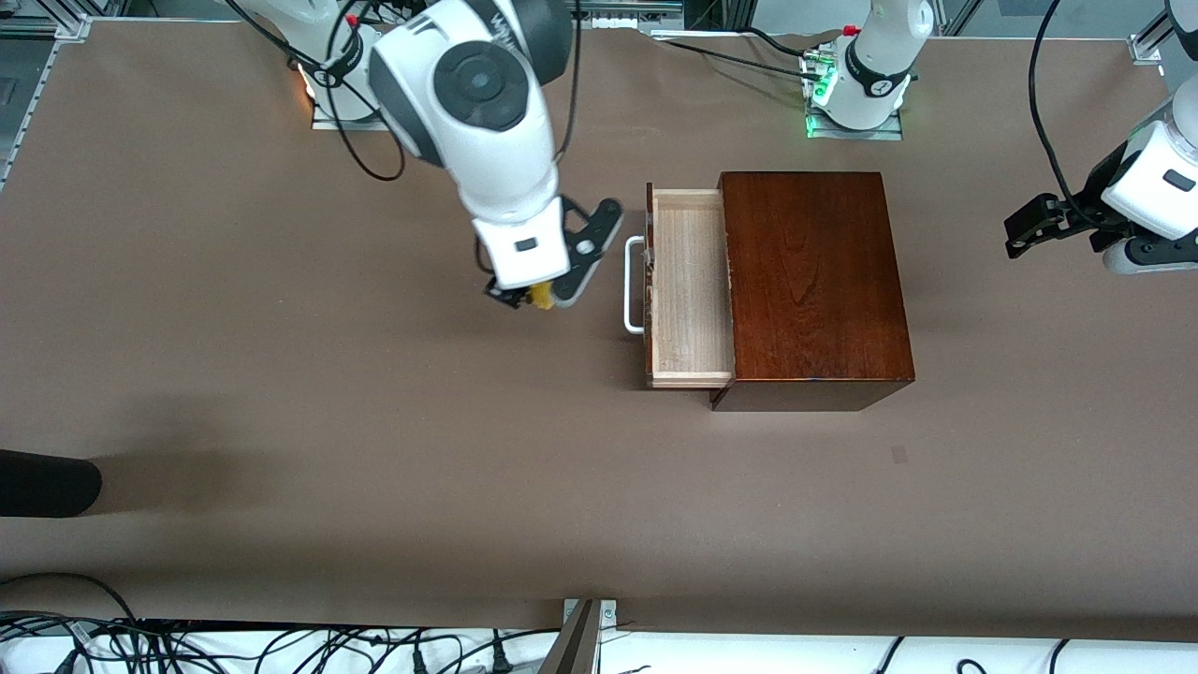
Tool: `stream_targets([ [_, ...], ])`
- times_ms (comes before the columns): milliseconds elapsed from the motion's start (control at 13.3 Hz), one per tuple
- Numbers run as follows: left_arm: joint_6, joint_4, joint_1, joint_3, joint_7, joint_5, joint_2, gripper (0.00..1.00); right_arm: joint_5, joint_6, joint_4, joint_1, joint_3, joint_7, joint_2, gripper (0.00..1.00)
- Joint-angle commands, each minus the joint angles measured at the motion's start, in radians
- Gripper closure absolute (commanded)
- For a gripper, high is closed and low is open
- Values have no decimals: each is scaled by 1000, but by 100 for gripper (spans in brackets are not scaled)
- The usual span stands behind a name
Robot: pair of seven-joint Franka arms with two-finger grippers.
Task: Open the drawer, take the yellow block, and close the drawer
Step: 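Lift the yellow cube out and carry it away from the box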
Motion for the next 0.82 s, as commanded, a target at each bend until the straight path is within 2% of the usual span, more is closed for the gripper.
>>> stream_targets([
  [0,-13,27,3,-3,10,15,13,0,33,191,-428,-1,-86,21,-248,100],
  [75,-13,27,3,-4,10,15,13,0,44,288,-580,-1,-114,20,-333,100],
  [150,-13,27,3,-5,10,15,13,0,46,328,-662,-1,-135,20,-379,100],
  [375,-13,27,3,-5,12,15,13,0,46,341,-770,-1,-192,20,-430,100],
  [750,-13,27,1,-5,10,15,13,0,46,470,-1015,1,-336,86,-561,100],
])
